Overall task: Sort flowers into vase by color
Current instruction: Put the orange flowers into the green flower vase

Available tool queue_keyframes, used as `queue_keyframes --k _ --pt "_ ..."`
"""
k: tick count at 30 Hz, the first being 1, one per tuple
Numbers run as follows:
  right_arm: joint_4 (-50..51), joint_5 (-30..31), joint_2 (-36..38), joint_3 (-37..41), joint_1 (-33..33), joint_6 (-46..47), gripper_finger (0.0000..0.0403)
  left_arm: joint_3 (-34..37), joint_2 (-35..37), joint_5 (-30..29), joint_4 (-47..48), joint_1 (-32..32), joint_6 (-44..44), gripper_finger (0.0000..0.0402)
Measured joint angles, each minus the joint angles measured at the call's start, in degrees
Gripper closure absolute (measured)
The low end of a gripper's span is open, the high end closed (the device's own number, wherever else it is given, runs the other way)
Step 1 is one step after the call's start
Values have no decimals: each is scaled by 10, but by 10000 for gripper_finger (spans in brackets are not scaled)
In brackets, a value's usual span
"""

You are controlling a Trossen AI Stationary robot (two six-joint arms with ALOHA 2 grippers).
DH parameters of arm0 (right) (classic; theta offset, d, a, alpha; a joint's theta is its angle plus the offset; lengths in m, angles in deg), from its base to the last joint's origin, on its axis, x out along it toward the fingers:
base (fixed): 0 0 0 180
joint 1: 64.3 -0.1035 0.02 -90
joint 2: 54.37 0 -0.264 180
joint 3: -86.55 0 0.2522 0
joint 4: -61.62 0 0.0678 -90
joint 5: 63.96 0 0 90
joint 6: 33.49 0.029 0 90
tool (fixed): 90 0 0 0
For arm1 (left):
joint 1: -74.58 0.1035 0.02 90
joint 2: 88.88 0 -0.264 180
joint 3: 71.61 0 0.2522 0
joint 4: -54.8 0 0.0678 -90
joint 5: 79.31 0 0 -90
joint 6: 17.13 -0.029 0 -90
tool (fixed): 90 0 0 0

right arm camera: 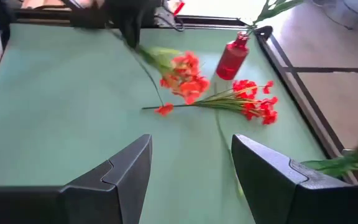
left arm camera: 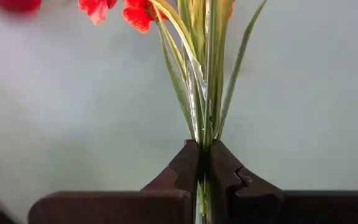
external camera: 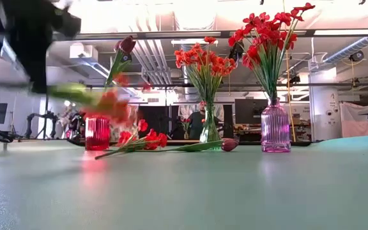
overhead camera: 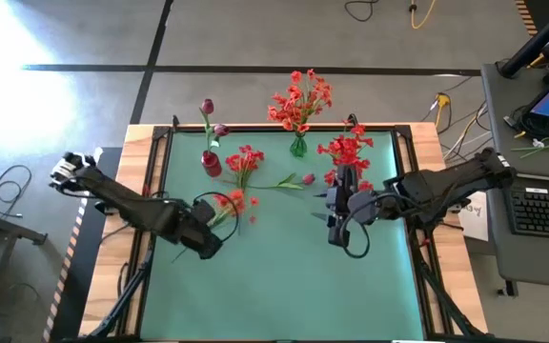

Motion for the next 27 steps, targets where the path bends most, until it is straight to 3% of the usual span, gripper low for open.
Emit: queue_keyframes --k 5,8,13,18,22,27 --pt "-51 -1 0 61 -17 0 188 -60 38 -91 -11 -33 -83 401" --pt "-88 -2 0 101 -26 5 188 -72 62 -135 -73 -45 -178 401" --pt "-170 -2 0 160 -44 -11 188 -39 104 -141 -307 -48 -417 402" --pt "-380 0 0 233 -46 -95 188 45 124 -115 -591 -36 -649 402" --pt "-545 1 -1 278 -41 -144 188 114 117 -111 -793 -23 -744 402" --pt "-704 -2 -1 317 -41 -178 188 166 86 -97 -941 -4 -774 402"
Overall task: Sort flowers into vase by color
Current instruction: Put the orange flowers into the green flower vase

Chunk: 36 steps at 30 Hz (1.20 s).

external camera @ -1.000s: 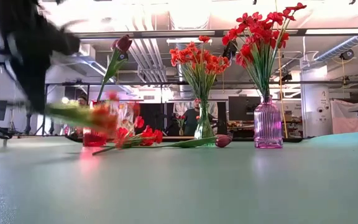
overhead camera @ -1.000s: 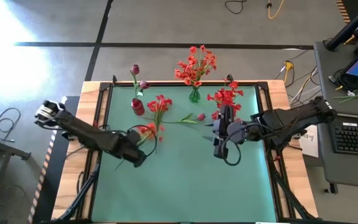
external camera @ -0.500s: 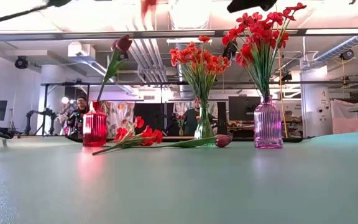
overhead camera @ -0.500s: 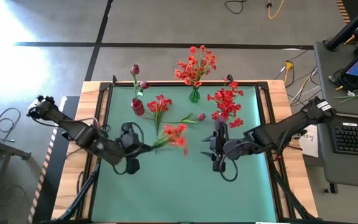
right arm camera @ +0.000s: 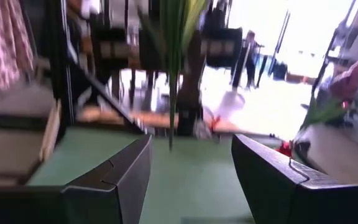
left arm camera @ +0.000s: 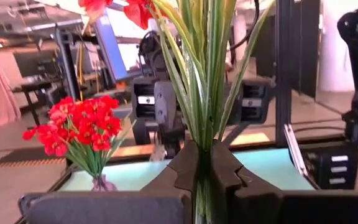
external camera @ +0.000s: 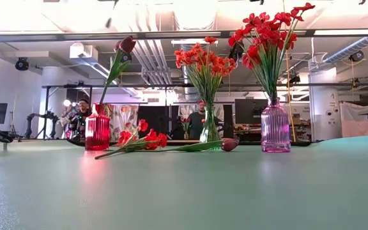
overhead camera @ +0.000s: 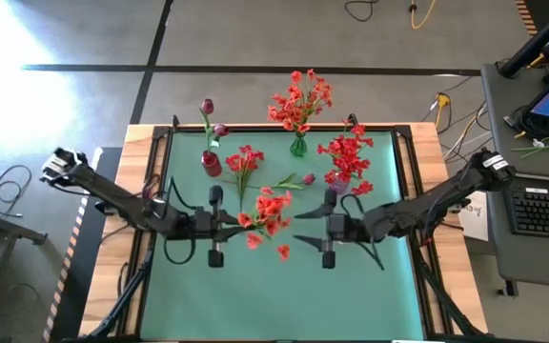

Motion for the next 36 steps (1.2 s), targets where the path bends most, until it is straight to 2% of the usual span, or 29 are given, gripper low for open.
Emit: queue_keyframes --k 5,8,12,15,21,26,31,36 --pt "-56 -21 0 4 5 -4 188 11 -66 9 -130 16 -29 401" --pt "-54 -29 0 -6 15 5 188 0 -107 9 -166 25 -38 401" --pt "-38 -36 0 -15 27 9 177 -26 -150 11 -176 38 -40 401" --pt "-38 -64 0 -19 34 22 149 -41 -173 5 -176 47 -40 401" --pt "-37 -63 -1 -21 45 24 90 -71 -199 -11 -177 63 -40 401" --pt "-40 -64 -13 -26 50 22 70 -90 -215 -13 -175 72 -46 401" --pt "-43 -63 -28 -45 52 5 91 -90 -221 -14 -175 73 -50 401" --pt "-34 -60 -39 -70 53 -4 154 -90 -220 -15 -175 73 -48 401"
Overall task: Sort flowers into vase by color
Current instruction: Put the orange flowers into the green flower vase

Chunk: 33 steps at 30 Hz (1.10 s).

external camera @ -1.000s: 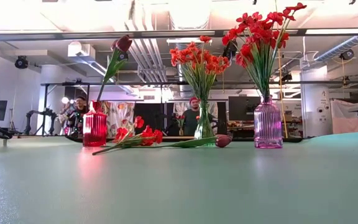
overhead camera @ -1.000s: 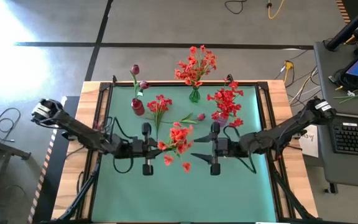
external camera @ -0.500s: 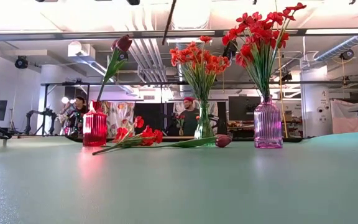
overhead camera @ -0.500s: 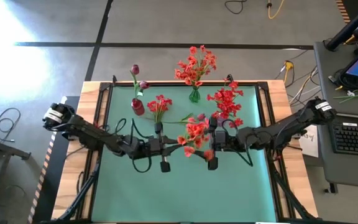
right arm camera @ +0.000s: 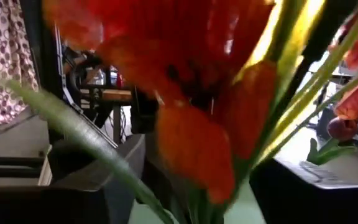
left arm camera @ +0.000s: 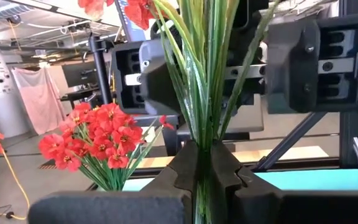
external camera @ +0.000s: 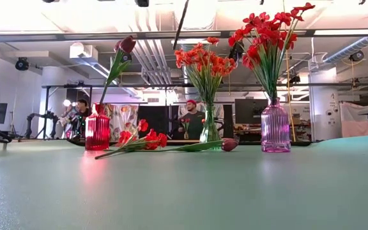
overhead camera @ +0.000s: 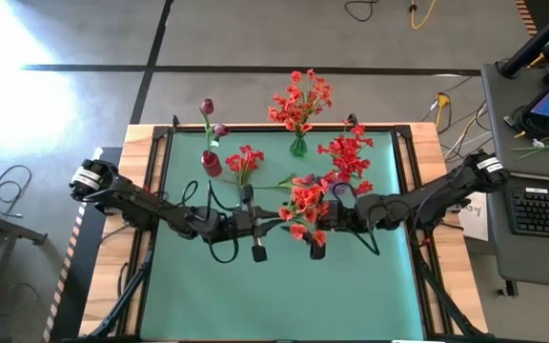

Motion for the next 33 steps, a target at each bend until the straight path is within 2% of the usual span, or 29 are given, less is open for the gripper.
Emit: queue_keyframes --k 5,8,14,18,23,28,33 --pt "52 2 -6 -29 2 2 241 0 4 -37 5 0 10 401" --pt "81 4 -6 -45 3 7 296 0 8 -37 8 0 24 398" --pt "149 4 -6 -85 3 8 383 0 27 -19 62 0 64 341" --pt "226 7 -6 -130 6 32 385 1 62 -24 150 0 84 284" --pt "371 62 -6 -209 21 46 385 1 122 -26 285 0 117 236" --pt "441 92 -5 -278 67 20 385 1 168 -35 414 0 166 222" --pt "439 87 -5 -318 153 -28 385 1 186 -107 509 0 216 222"
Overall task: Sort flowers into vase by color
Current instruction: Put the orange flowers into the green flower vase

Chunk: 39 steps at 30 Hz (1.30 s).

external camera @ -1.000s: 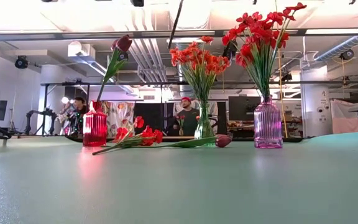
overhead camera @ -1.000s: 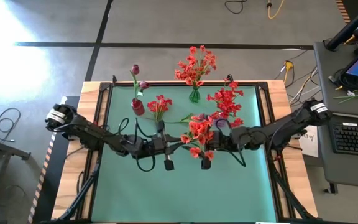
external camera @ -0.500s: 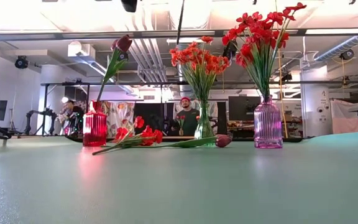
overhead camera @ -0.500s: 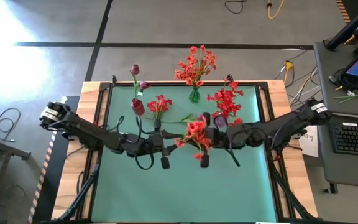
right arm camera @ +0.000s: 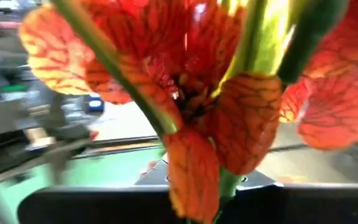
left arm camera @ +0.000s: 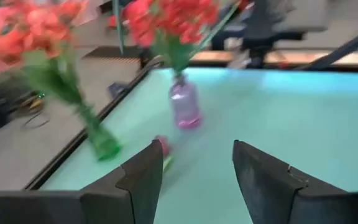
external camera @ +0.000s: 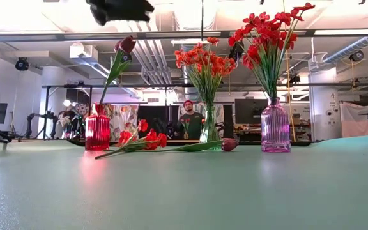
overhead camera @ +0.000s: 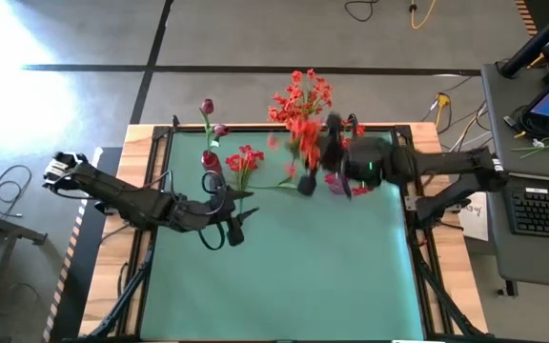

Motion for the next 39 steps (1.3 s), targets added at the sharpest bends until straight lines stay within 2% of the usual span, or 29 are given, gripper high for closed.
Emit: queue_keyframes --k 2,8,14,21,26,39 --pt "0 -30 3 -3 49 0 385 0 0 -18 25 0 16 222" --pt "5 -183 10 2 194 50 385 0 -1 -22 70 0 38 222" --pt "5 -202 10 12 274 51 385 0 -1 -23 88 0 40 222" --pt "-9 -212 12 48 316 57 385 0 -1 -54 103 0 40 222" --pt "-85 -241 12 98 330 74 385 0 -1 -58 104 0 40 222" --pt "-262 -241 32 245 339 80 385 0 -1 -58 137 0 64 222"
